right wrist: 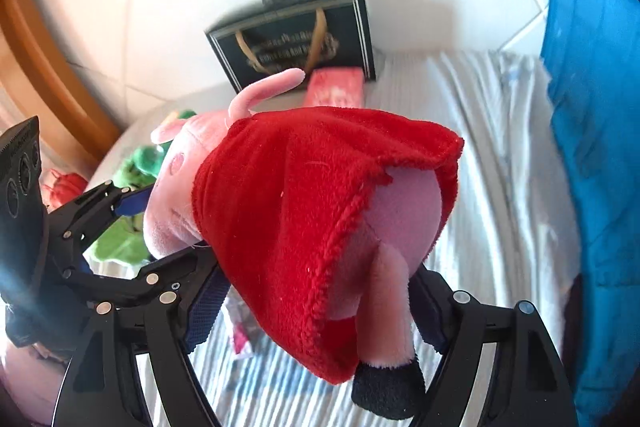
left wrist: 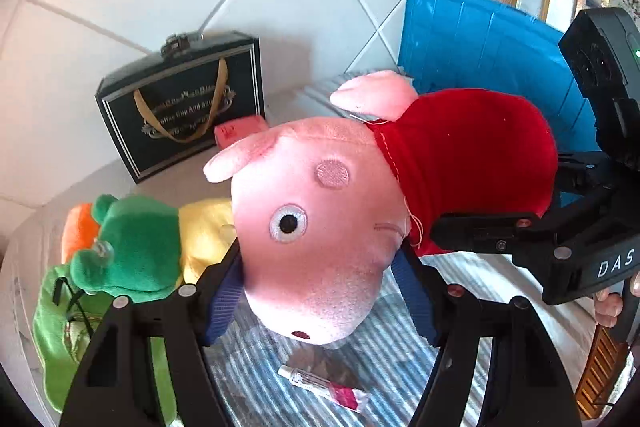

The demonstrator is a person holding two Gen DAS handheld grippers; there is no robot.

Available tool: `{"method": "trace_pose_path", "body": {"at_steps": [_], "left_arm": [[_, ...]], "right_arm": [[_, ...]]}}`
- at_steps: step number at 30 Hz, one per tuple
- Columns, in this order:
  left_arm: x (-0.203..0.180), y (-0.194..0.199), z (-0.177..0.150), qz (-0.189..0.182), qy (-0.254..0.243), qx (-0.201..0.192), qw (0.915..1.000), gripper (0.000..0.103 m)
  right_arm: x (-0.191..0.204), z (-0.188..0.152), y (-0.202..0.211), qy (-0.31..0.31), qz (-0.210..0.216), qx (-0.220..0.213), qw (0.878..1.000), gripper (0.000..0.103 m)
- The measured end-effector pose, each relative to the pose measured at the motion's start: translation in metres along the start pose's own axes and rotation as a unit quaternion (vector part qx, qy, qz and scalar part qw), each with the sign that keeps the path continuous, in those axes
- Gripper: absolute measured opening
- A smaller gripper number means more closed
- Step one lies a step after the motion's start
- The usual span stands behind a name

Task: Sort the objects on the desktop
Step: 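Carry the pig plush with both grippers over the crate and release it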

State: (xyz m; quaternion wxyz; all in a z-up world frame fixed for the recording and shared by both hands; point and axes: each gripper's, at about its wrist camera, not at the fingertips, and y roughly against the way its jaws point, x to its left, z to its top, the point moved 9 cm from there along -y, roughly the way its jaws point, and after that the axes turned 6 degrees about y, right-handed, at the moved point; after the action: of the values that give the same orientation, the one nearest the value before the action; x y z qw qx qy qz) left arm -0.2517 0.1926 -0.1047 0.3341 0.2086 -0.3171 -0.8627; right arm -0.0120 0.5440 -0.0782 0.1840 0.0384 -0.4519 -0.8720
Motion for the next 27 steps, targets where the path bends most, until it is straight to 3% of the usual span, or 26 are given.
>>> {"method": "trace_pose_path", "body": {"at_steps": [7, 13, 18, 23, 24, 27], "left_arm": [[-0.066, 0.087, 0.038, 0.008, -0.032, -0.082, 0.9961, 0.071], [-0.156, 0.128, 0.072, -0.019, -0.048, -0.129, 0.9903, 0.071], [-0.25, 0.135, 0.104, -0.058, -0.056, -0.157, 0.9844, 0.071], [-0.351, 0.12, 0.133, -0.091, -0.072, -0.155, 0.981, 0.071], [-0.37, 0.115, 0.136, -0.098, -0.071, -0.15, 0.9813, 0.071], [-0.421, 0.093, 0.144, -0.115, -0.065, -0.126, 0.9831, 0.071]], "right_arm": [[0.005, 0.015, 0.103, 0.014, -0.018, -0.081, 0.996, 0.08], [-0.029, 0.008, 0.197, 0.02, -0.051, -0.135, 0.989, 0.08], [-0.09, -0.002, 0.273, 0.008, -0.088, -0.175, 0.981, 0.081], [-0.169, -0.016, 0.337, -0.016, -0.117, -0.199, 0.973, 0.081], [-0.176, -0.018, 0.343, 0.021, -0.065, -0.197, 0.978, 0.081], [-0.233, -0.024, 0.363, 0.0, -0.076, -0.198, 0.977, 0.081]]}}
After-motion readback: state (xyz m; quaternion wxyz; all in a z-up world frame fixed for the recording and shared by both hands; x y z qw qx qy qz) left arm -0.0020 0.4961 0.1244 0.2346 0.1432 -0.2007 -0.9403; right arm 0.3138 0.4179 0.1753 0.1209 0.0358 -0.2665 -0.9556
